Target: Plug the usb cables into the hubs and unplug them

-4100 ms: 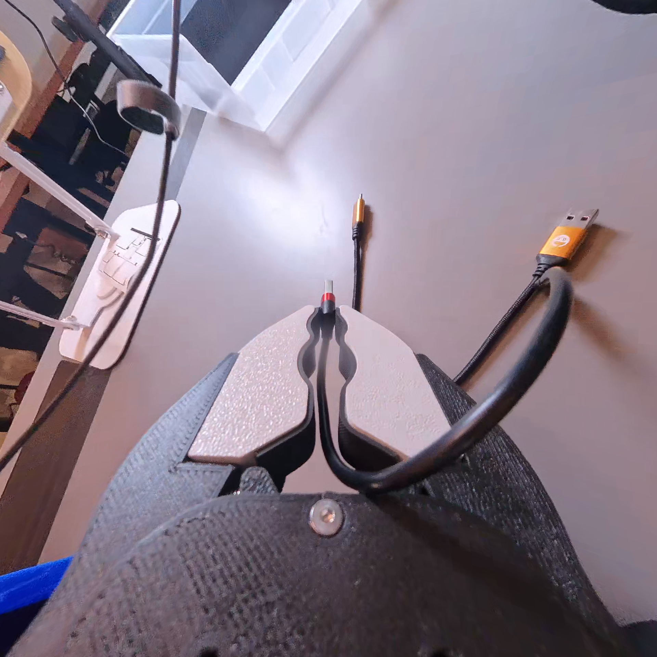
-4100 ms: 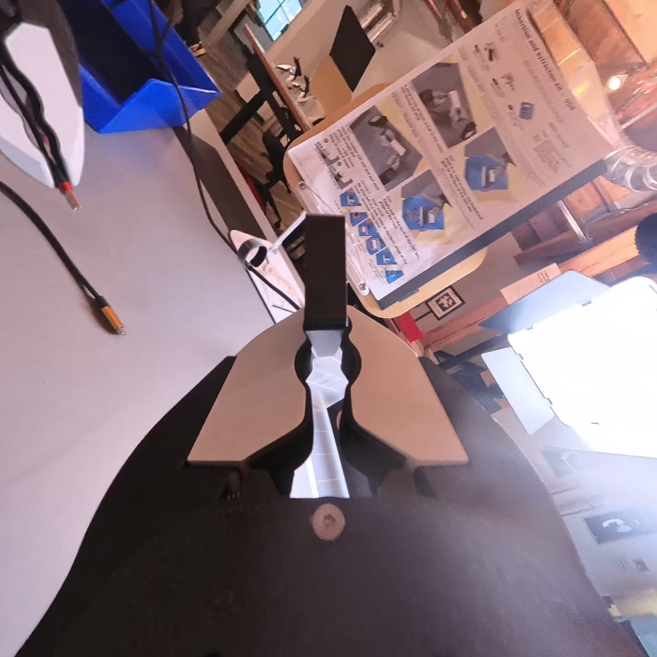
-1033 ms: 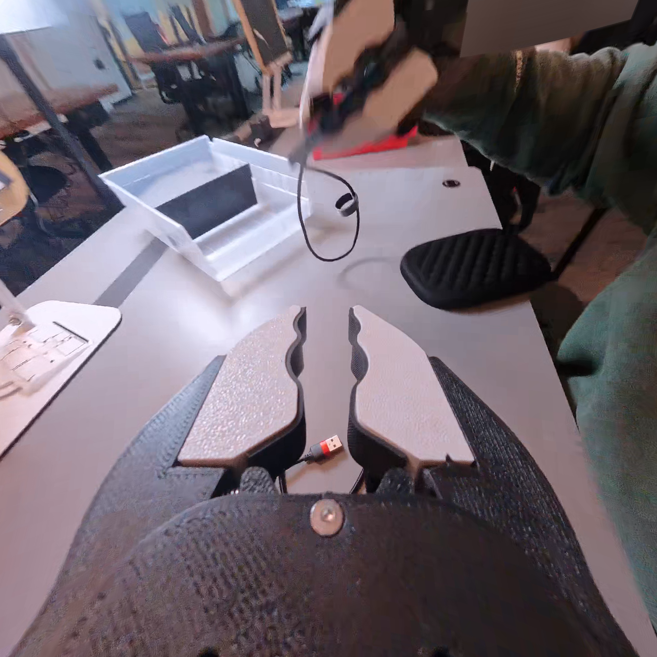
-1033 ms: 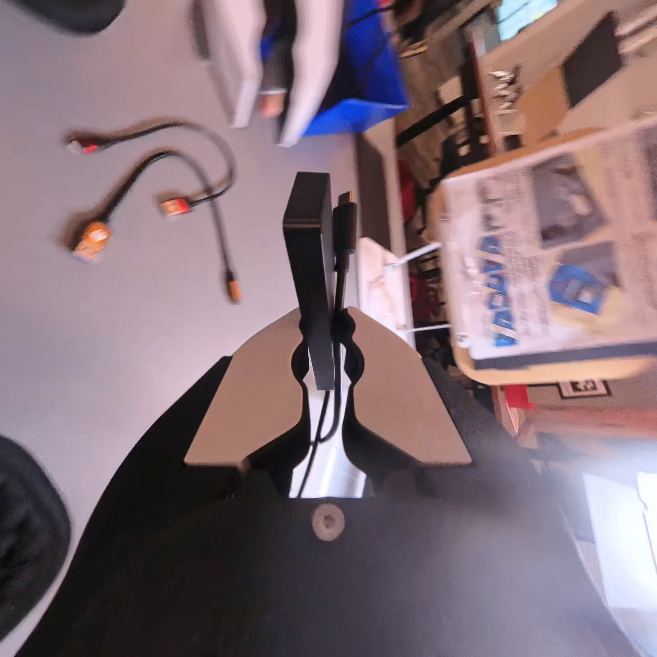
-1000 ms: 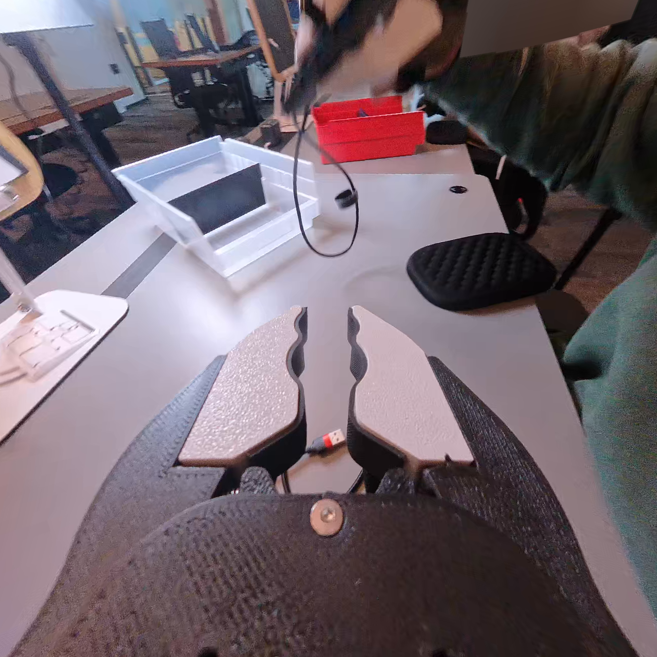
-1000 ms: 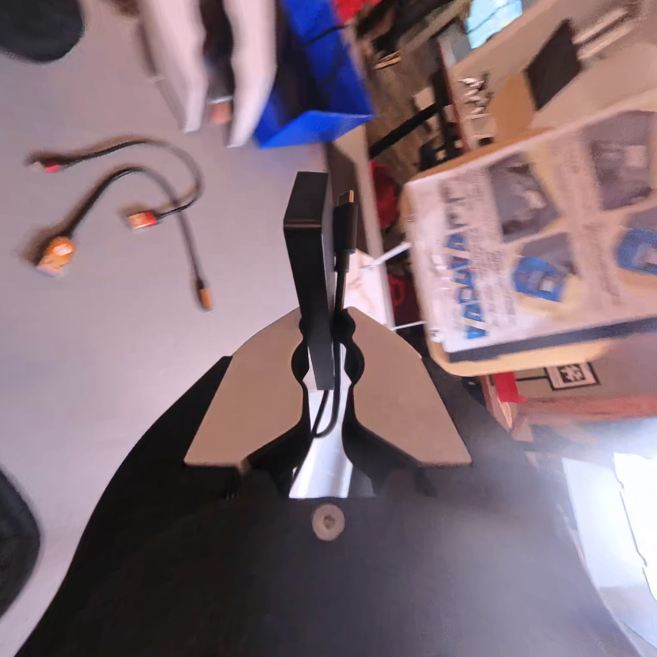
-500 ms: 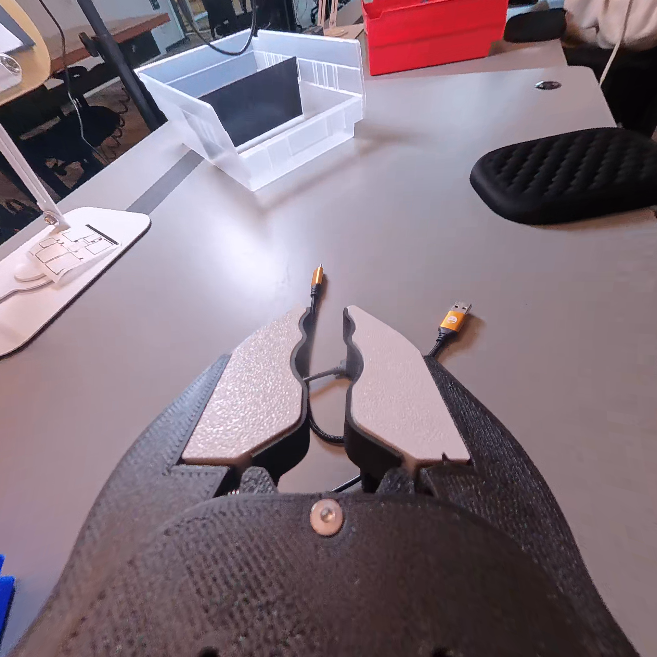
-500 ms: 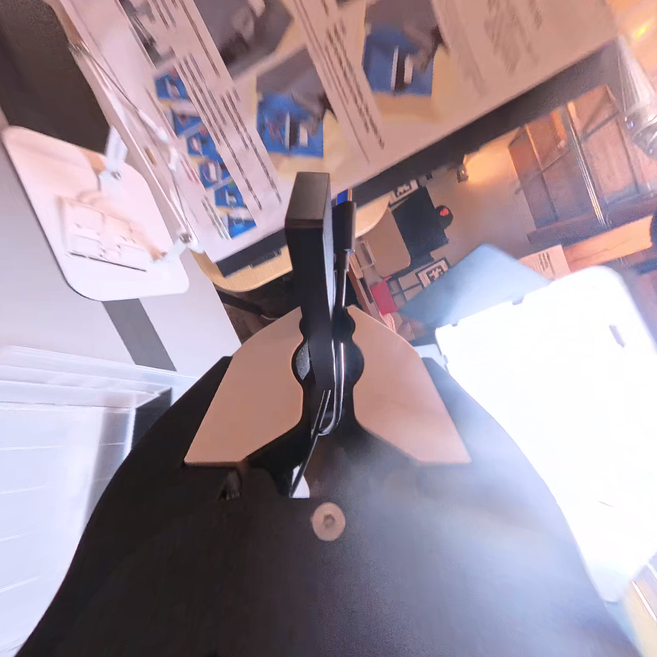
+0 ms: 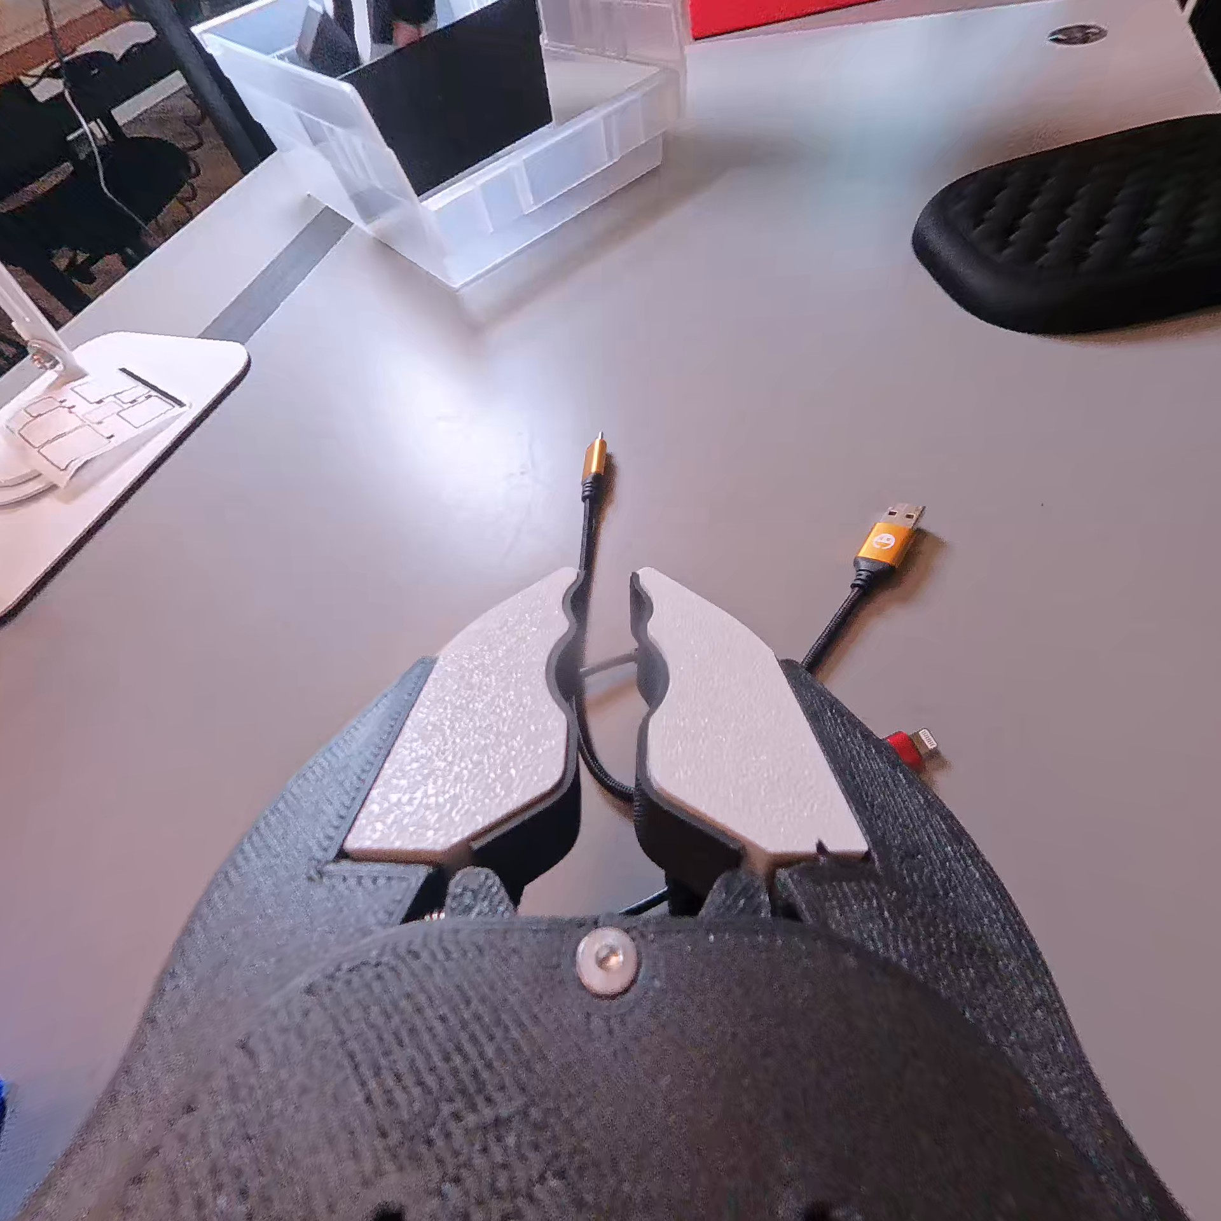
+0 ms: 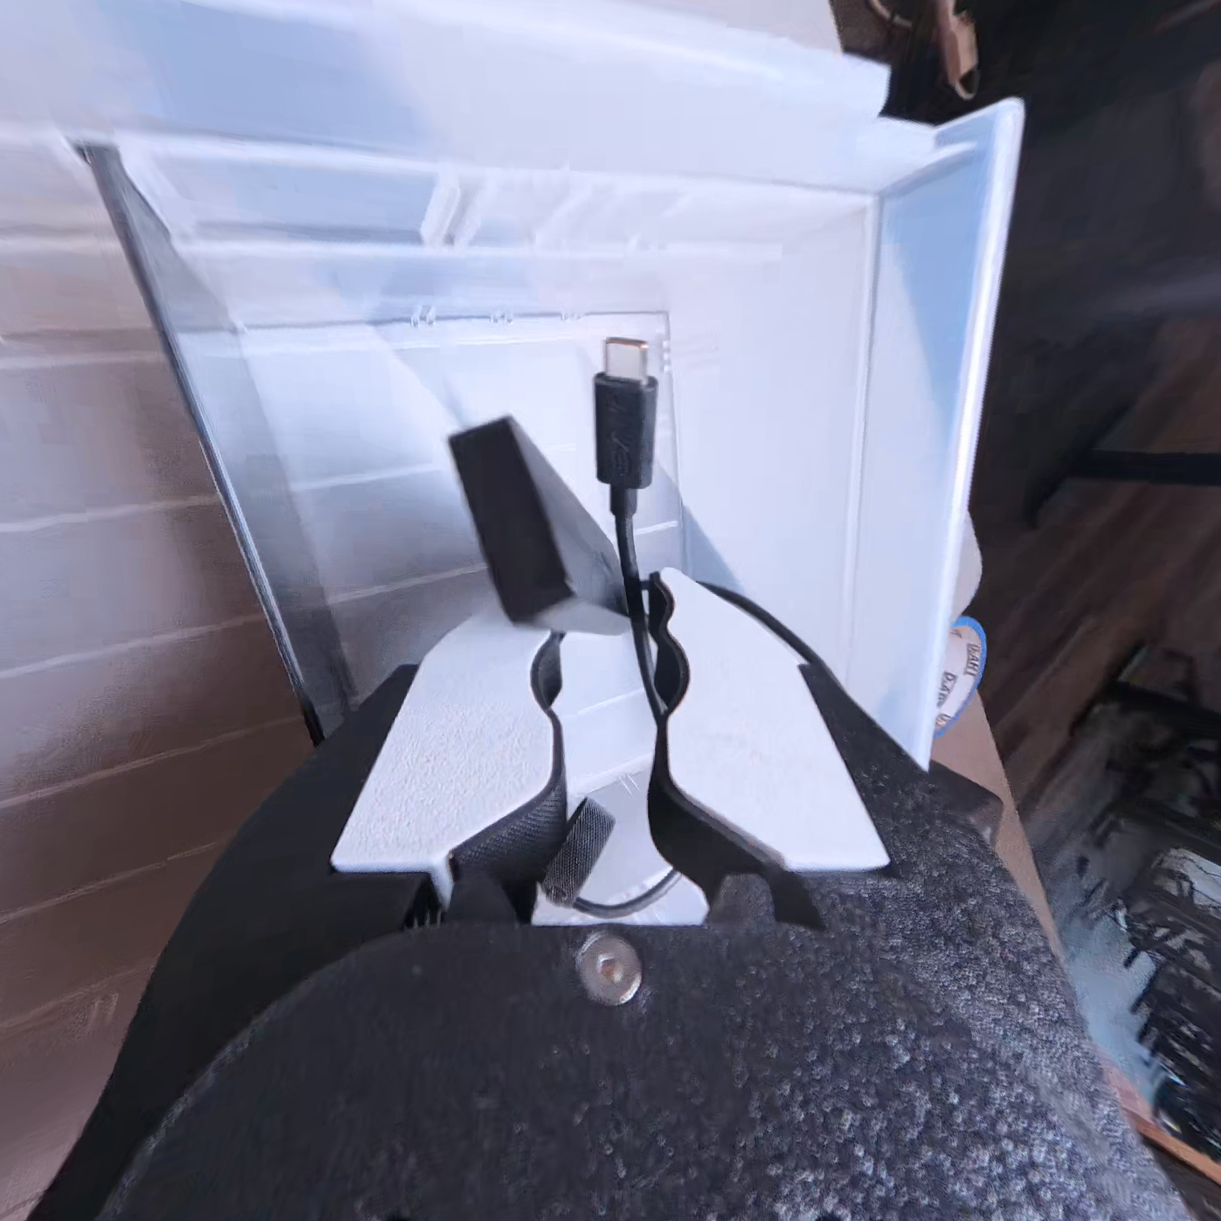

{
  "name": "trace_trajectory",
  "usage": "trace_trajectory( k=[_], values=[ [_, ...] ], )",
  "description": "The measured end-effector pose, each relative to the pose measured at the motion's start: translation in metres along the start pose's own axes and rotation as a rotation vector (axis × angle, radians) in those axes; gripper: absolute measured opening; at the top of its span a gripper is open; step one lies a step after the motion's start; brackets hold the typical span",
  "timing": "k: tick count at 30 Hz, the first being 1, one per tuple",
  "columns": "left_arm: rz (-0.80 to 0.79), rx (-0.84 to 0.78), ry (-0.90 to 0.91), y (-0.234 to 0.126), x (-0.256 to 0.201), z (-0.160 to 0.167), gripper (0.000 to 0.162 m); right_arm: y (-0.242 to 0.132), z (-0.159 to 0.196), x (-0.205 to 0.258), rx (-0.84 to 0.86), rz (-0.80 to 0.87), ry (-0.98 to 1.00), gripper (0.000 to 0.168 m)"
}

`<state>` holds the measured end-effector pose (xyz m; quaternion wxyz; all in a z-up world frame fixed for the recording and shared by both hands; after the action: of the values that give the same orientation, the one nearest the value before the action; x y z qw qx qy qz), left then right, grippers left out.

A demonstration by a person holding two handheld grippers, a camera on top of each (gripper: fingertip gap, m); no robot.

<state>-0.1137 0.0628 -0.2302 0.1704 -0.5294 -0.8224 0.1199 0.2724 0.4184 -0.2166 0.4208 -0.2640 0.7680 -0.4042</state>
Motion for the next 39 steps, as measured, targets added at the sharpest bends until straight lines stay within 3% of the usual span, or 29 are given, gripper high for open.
trace_trajectory(
  k=[3,8,11,13,18,22,27,34,39],
  values=[
    [-0.028,0.001,-0.005,-0.002,0.003,0.001,0.015,-0.018,-0.021,-0.006,-0.057,-0.015,0.046,0.052],
    [-0.063,0.005,-0.012,-0.005,0.009,0.0,0.017,-0.088,-0.067,0.022,-0.359,0.031,0.006,0.056],
    [-0.075,0.021,-0.012,-0.005,0.01,0.001,0.02,-0.138,-0.094,0.099,-0.585,-0.1,-0.055,0.054],
    [-0.073,0.031,-0.011,-0.004,0.009,0.002,0.021,-0.159,-0.099,0.164,-0.644,-0.19,-0.156,0.053],
    [-0.095,0.149,0.012,0.001,0.008,0.015,0.026,-0.18,-0.089,0.303,-0.745,-0.372,-0.287,0.052],
    [-0.097,0.221,0.008,0.004,0.016,0.023,0.027,-0.197,-0.082,0.368,-0.861,-0.481,-0.22,0.048],
    [-0.038,0.315,-0.024,0.015,0.021,0.033,0.029,-0.221,-0.088,0.399,-0.926,-0.436,-0.111,0.039],
    [0.061,0.423,-0.07,0.039,0.019,0.028,0.034,-0.176,-0.079,0.388,-0.732,-0.159,-0.083,0.033],
    [0.063,0.485,-0.048,0.05,0.022,0.023,0.027,-0.167,-0.068,0.383,-0.695,-0.176,-0.021,0.033]
  ],
)
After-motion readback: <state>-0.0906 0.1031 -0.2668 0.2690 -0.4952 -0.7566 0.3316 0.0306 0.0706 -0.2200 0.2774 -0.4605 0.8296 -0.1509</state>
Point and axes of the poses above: each gripper's, where its closed fingertips meet, y out along the fingers, z out of its underside, x = y × z across the jaws, the point moved 4 cm from there along -y, back along the fingers, and after that the axes turned 5 degrees about -x, right-handed, at the moved point
